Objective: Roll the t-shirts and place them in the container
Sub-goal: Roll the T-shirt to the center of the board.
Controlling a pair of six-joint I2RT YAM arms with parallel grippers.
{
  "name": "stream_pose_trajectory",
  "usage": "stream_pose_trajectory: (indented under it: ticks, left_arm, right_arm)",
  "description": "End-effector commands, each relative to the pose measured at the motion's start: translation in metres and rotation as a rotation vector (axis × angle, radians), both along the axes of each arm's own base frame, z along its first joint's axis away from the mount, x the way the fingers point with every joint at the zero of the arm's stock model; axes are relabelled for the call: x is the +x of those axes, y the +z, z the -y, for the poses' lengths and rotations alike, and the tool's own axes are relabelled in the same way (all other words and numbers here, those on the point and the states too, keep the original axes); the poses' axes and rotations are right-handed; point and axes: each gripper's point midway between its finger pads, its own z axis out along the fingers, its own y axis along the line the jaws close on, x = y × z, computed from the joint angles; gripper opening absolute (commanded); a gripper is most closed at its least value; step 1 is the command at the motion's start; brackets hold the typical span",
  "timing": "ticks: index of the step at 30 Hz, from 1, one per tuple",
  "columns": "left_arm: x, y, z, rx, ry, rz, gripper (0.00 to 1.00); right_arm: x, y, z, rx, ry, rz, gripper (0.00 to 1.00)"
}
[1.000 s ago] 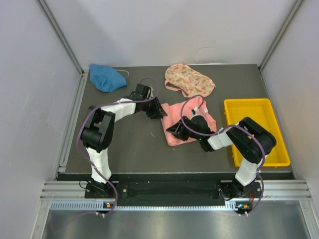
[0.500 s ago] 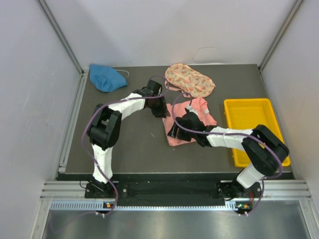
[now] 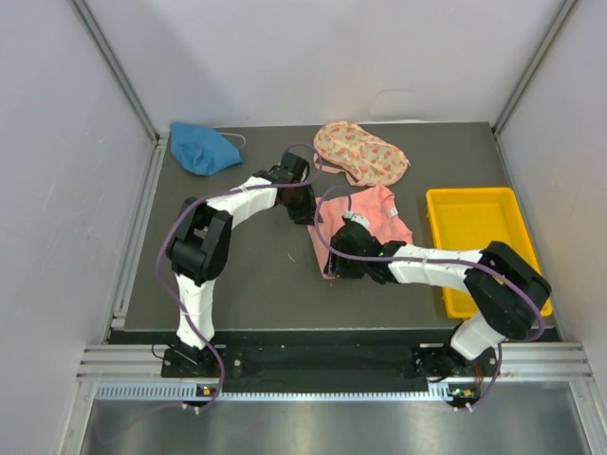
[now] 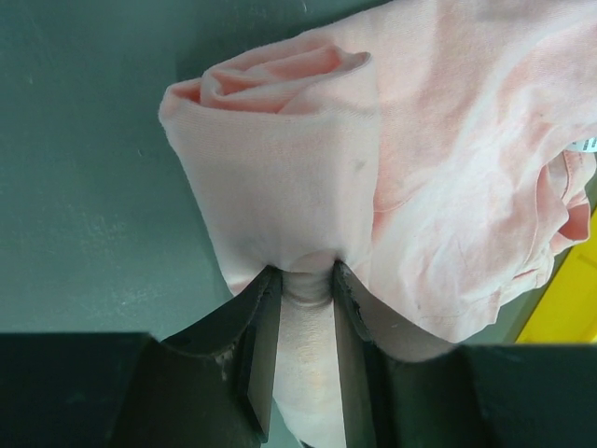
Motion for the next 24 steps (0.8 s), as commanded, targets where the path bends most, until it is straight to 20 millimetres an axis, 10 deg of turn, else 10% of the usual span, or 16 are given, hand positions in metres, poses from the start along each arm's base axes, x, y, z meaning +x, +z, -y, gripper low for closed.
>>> stream_pose_trajectory:
  ticks: [1, 7, 24]
  left_arm:
    - [0.002, -0.002, 0.003, 0.021, -0.007, 0.007, 0.34]
    - [0.001, 0.001, 0.005, 0.009, -0.013, 0.007, 0.34]
    - [-0.008, 0.011, 0.018, -0.041, -0.036, 0.014, 0.33]
  right_arm:
    - [0.001, 0.013, -0.003, 0.022, -0.01, 0.022, 0.32]
    - [-0.006, 0.007, -0.004, 0.121, -0.074, -0.024, 0.09]
    - [-0.024, -0.02, -0.012, 0.564, -0.231, -0.235, 0.07]
